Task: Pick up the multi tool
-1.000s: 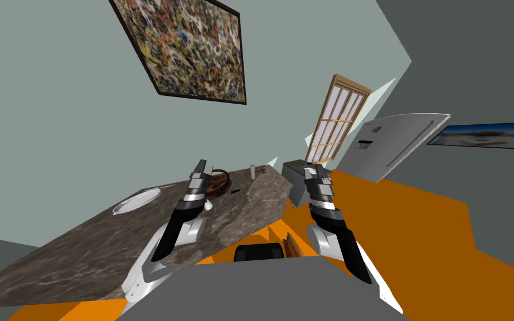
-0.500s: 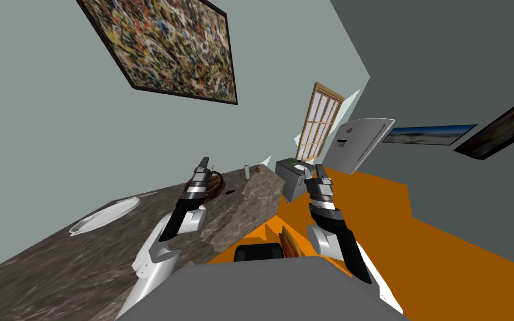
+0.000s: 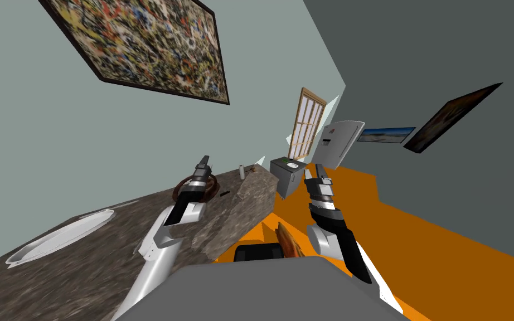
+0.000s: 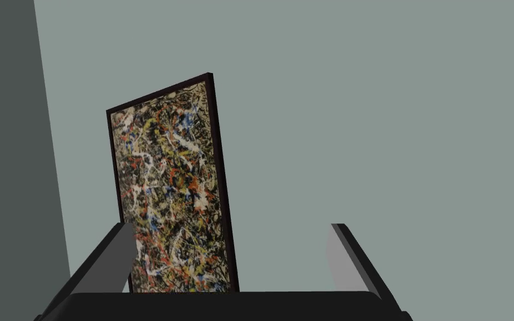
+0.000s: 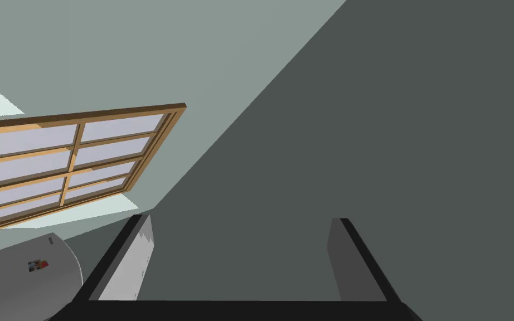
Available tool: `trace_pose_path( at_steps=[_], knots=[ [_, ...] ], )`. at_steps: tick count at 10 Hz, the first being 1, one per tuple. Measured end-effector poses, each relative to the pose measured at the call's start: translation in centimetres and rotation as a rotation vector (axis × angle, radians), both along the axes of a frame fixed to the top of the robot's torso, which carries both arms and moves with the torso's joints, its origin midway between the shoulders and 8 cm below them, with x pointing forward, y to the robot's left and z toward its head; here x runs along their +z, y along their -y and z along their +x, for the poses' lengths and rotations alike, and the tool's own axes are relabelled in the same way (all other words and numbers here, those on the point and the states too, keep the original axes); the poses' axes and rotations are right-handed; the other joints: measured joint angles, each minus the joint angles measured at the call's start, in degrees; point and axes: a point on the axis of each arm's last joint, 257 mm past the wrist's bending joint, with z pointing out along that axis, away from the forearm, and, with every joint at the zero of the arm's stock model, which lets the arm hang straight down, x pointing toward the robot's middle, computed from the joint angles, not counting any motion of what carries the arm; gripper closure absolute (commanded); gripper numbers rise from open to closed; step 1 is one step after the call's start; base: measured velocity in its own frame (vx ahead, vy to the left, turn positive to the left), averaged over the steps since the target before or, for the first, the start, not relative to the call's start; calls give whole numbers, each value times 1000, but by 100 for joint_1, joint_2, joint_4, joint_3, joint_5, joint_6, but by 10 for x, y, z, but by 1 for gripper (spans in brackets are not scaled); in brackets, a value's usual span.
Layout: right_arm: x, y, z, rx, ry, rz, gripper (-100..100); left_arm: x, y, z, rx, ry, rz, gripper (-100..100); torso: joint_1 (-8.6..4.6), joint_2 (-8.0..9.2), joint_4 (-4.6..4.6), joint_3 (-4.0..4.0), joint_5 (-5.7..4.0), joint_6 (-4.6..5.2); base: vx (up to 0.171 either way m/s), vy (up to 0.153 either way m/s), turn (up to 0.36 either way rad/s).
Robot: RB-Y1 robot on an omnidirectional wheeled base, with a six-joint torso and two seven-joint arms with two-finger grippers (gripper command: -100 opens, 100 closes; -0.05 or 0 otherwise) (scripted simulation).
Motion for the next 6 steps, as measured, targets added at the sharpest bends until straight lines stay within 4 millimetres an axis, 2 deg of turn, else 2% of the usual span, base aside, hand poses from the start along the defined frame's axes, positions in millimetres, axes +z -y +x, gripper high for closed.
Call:
trace_pose_path(
  at_steps=[4, 6],
  knots=[
    [0, 0, 0, 0, 0, 0, 0, -11, -20, 21, 44, -70, -29, -100, 3, -6, -1, -3, 1, -2, -14, 5, -91],
    [0, 0, 0, 0, 0, 0, 0, -13, -28, 32, 63, -98, -46, -100, -2, -8, -2, -4, 0, 1, -19, 2, -168]
  ],
)
